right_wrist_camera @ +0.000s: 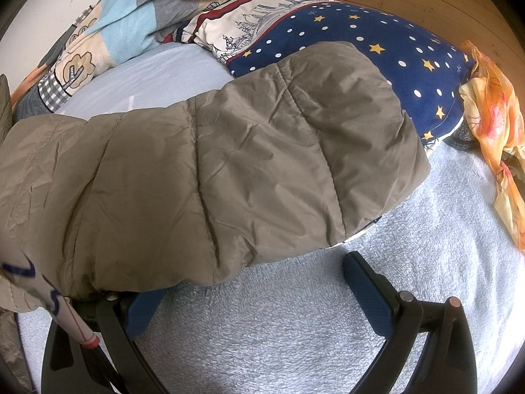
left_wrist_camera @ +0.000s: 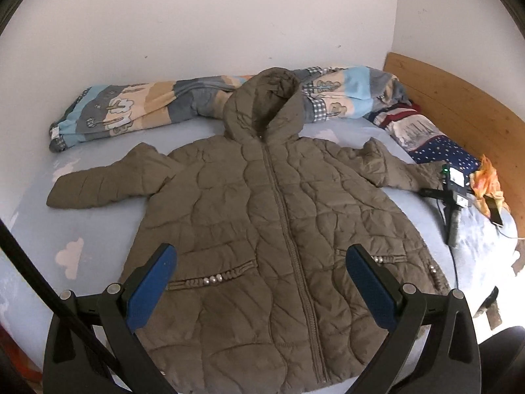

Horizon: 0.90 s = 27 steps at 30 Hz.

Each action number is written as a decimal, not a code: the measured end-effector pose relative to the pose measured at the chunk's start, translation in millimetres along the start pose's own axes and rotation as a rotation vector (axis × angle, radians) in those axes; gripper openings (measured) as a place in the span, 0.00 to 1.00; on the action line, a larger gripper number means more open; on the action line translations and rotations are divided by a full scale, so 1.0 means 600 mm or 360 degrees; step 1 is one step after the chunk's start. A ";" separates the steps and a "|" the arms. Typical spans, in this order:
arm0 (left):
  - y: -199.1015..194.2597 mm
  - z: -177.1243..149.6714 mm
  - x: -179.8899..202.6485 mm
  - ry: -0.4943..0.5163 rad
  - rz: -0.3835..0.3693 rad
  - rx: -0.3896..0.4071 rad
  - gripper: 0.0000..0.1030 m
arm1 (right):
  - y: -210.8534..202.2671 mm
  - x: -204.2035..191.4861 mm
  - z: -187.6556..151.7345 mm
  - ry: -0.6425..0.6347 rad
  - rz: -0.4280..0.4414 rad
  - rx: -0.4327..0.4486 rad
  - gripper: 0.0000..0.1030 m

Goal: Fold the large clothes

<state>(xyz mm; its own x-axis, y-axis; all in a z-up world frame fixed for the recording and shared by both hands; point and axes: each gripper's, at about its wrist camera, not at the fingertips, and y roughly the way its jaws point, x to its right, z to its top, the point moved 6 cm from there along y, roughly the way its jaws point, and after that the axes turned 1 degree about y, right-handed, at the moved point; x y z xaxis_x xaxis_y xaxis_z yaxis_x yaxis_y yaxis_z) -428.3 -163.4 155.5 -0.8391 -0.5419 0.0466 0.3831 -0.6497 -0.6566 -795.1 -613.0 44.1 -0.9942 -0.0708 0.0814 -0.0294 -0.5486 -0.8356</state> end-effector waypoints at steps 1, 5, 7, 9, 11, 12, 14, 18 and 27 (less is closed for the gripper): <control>0.002 -0.007 -0.005 -0.0010 0.0004 0.0008 1.00 | 0.000 0.000 0.000 0.0000 0.0000 0.0000 1.00; 0.023 -0.026 -0.014 0.0011 0.0087 0.0070 1.00 | 0.000 0.000 0.000 0.0000 0.0000 0.0000 1.00; 0.027 -0.024 -0.017 0.0055 0.0149 0.0114 1.00 | 0.000 0.000 0.000 0.0000 0.0000 0.0000 1.00; 0.035 -0.020 -0.019 0.0098 0.0251 0.0152 1.00 | 0.000 0.000 0.000 0.0000 0.0000 0.0000 1.00; 0.046 -0.017 -0.021 0.0125 0.0293 0.0159 1.00 | 0.000 0.000 0.000 0.0000 0.0000 0.0000 1.00; 0.057 -0.016 -0.023 0.0133 0.0327 0.0148 1.00 | 0.000 0.000 0.000 0.0000 0.0000 0.0000 1.00; 0.075 -0.017 -0.026 0.0136 0.0361 0.0126 1.00 | 0.000 0.000 0.000 0.0000 0.0000 0.0000 1.00; 0.115 -0.023 -0.031 0.0146 0.0386 0.0019 1.00 | 0.000 0.000 0.000 0.0000 0.0000 0.0000 1.00; 0.135 -0.039 -0.037 0.0111 0.0402 -0.0076 1.00 | -0.010 0.007 -0.004 -0.0018 0.0076 -0.0131 1.00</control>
<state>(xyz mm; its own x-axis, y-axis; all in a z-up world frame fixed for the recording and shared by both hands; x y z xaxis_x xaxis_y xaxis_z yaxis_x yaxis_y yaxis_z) -387.6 -191.5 83.3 -0.7442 -0.6448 -0.1742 0.5666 -0.4714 -0.6758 -799.4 -608.1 48.0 -0.9934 -0.1049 0.0460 0.0093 -0.4739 -0.8805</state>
